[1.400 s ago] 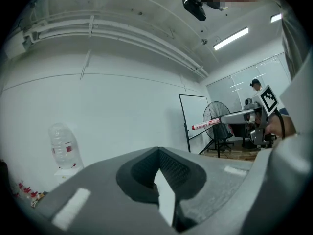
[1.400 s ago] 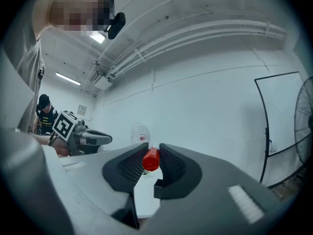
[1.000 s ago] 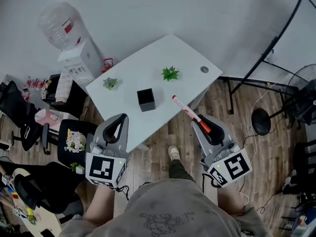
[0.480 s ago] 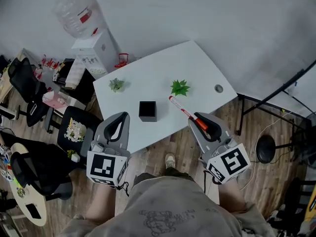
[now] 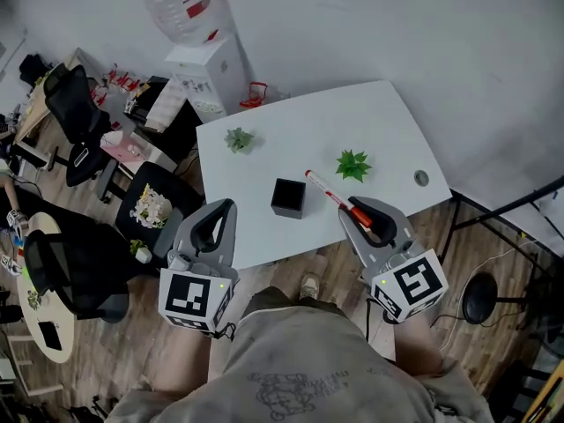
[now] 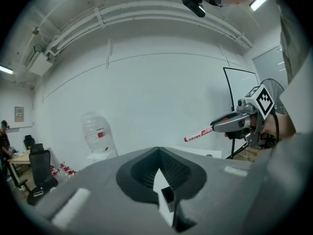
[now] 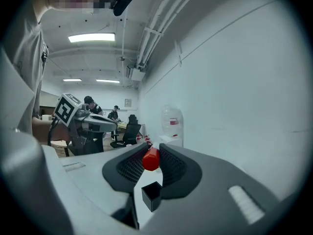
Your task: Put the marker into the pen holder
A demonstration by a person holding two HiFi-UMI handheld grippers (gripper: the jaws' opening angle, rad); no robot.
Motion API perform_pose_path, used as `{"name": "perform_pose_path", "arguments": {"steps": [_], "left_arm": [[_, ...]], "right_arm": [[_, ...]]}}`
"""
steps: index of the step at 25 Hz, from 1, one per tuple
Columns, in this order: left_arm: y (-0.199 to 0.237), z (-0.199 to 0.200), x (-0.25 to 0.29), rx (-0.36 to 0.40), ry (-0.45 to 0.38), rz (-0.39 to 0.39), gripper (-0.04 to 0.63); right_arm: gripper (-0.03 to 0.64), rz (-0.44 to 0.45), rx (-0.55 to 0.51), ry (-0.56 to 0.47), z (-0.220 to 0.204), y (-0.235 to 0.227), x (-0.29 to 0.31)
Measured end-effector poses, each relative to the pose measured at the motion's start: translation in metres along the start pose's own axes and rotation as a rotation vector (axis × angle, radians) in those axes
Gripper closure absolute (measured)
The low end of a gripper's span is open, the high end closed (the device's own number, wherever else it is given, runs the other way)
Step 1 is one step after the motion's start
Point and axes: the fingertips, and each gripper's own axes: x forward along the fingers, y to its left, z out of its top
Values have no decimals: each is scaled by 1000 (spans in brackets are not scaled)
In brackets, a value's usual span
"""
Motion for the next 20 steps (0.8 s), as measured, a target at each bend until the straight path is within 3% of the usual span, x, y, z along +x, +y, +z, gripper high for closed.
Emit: {"name": "perform_pose_path", "arguments": {"steps": [10, 15, 20], "left_arm": [[46, 3, 2, 10, -26, 23, 595], [60, -8, 14, -3, -2, 8, 595], [68, -35, 34, -29, 58, -15, 595]], "right_arm": [[517, 39, -33, 65, 4, 10, 45], [517, 52, -43, 181, -17, 7, 76], [517, 54, 22, 292, -50, -5, 102]]}}
